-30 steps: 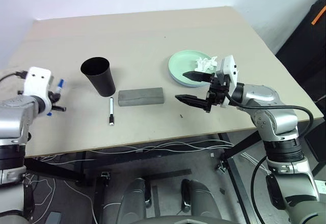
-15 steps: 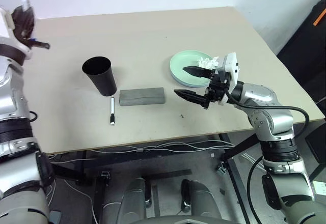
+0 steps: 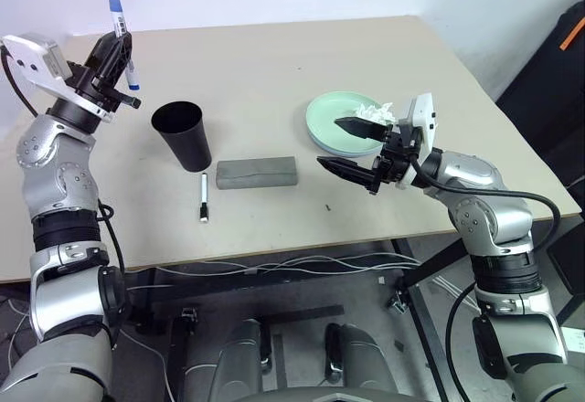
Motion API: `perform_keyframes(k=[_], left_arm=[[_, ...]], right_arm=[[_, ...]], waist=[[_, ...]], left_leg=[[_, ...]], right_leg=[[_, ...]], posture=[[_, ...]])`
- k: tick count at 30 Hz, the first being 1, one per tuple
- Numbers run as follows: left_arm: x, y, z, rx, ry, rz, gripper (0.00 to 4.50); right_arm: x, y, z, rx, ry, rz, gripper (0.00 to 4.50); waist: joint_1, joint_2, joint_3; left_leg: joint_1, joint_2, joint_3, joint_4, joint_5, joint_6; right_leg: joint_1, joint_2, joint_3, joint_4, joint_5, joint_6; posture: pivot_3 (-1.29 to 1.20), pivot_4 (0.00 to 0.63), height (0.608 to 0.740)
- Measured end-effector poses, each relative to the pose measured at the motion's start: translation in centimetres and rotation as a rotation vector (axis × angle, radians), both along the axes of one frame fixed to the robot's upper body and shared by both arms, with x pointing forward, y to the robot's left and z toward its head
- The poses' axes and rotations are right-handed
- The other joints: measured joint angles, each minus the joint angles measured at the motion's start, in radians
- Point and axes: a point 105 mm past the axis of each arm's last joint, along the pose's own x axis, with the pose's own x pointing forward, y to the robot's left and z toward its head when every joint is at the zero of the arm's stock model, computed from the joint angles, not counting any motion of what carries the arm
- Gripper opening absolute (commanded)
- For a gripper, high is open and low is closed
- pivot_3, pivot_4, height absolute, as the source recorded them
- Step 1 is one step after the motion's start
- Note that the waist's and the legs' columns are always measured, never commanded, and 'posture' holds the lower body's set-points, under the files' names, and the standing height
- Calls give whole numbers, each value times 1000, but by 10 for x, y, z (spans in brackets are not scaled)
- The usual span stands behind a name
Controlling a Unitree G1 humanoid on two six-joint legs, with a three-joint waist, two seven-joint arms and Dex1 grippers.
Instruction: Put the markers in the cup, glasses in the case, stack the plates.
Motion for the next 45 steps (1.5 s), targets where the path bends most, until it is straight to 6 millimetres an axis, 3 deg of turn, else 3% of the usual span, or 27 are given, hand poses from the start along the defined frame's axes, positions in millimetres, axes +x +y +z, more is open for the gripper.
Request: perform_keyframes(k=[15,45], left_arm=[[11,-18,-38,-113,77,-117,262],[19,-31,-67,-43,155,-98,262]], right_arm=[[1,-2,-3,-11,7,-18,4500],[0,-5,-3,-43,-11,-44,4500]], waist=[[4,0,0],[5,0,0]], left_leg=[[0,0,-1,0,0,0],[0,0,-1,0,0,1]], right_leg=[[1,0,-1,-1,0,0],[1,-1,-1,-2,0,0]], posture=[[0,150,739],[0,150,739]])
